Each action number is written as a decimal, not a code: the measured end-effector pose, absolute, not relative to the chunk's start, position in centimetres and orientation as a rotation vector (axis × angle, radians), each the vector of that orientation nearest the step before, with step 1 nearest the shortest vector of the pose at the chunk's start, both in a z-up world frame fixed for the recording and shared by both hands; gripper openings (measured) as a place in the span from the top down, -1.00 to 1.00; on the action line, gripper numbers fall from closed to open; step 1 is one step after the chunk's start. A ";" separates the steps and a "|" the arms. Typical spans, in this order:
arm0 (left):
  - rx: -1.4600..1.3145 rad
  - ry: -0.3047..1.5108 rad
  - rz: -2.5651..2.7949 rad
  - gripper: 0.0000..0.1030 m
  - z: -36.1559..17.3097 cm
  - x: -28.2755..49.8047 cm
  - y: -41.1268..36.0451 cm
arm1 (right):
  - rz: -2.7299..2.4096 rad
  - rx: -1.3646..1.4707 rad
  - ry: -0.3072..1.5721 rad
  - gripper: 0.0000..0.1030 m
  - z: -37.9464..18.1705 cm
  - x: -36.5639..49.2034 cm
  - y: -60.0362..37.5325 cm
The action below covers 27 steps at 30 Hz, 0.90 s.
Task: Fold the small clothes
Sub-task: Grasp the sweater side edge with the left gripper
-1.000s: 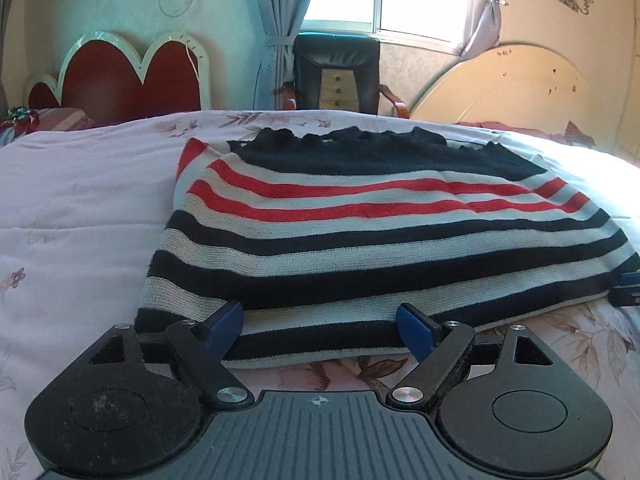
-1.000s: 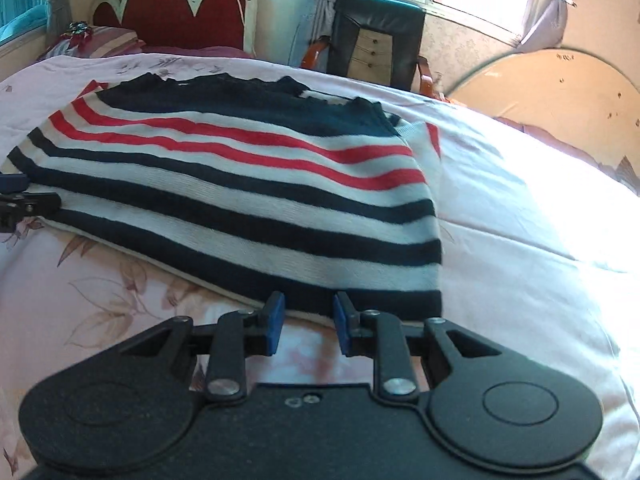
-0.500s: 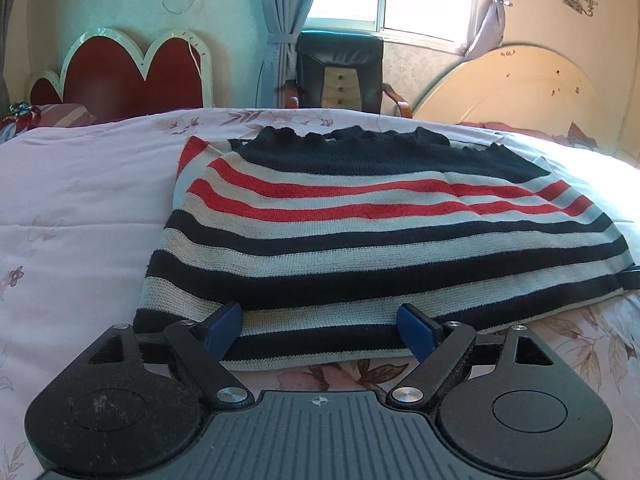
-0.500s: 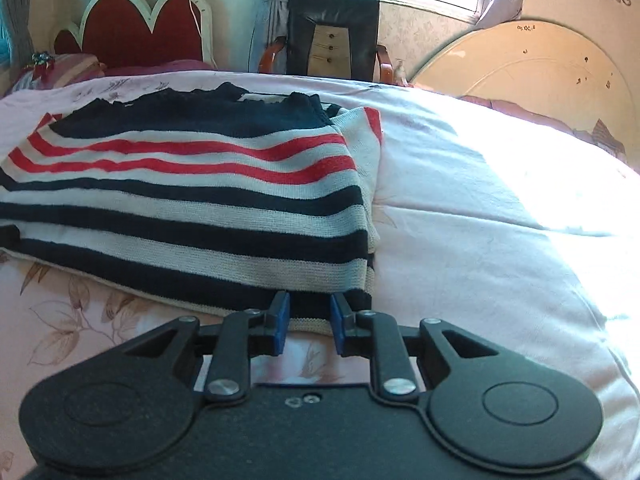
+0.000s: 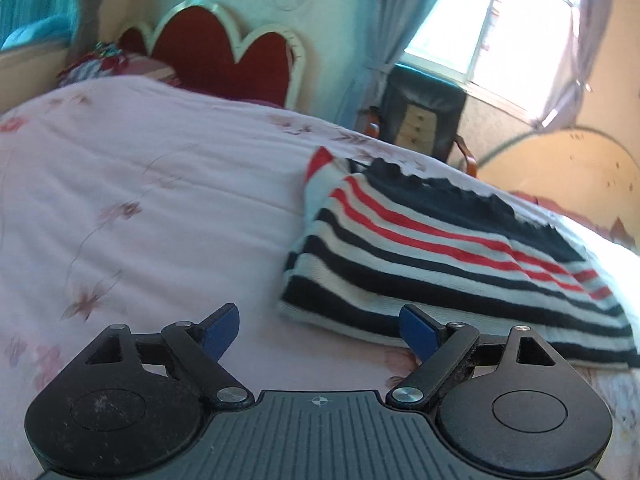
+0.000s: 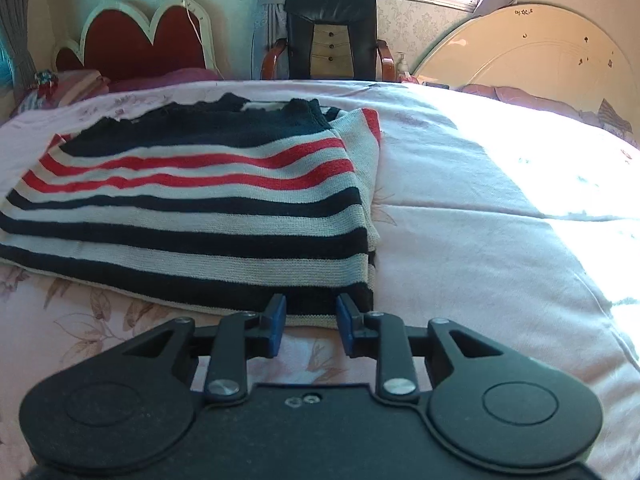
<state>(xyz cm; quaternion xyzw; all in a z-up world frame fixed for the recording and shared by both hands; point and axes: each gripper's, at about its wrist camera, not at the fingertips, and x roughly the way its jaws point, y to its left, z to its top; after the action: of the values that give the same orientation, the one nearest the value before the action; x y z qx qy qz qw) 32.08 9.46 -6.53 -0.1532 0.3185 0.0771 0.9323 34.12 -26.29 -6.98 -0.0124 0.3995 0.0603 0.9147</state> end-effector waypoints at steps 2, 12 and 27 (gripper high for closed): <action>-0.455 0.641 0.160 -0.67 -7.3 31.0 11.0 | 0.144 0.012 0.800 0.46 -6.4 33.0 -26.7; -1.106 0.545 0.064 -0.38 -12.8 33.1 12.9 | 0.270 0.055 0.727 0.68 -4.2 32.1 -23.0; -1.028 0.540 0.144 0.11 -13.5 41.8 11.4 | 0.372 0.164 0.729 0.95 -5.0 36.8 -19.4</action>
<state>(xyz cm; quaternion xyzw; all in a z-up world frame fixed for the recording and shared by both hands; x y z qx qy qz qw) 41.82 11.38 -13.46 -0.4852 0.2547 0.0679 0.8337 36.79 -19.44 -4.96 0.0795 0.3538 0.1808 0.9142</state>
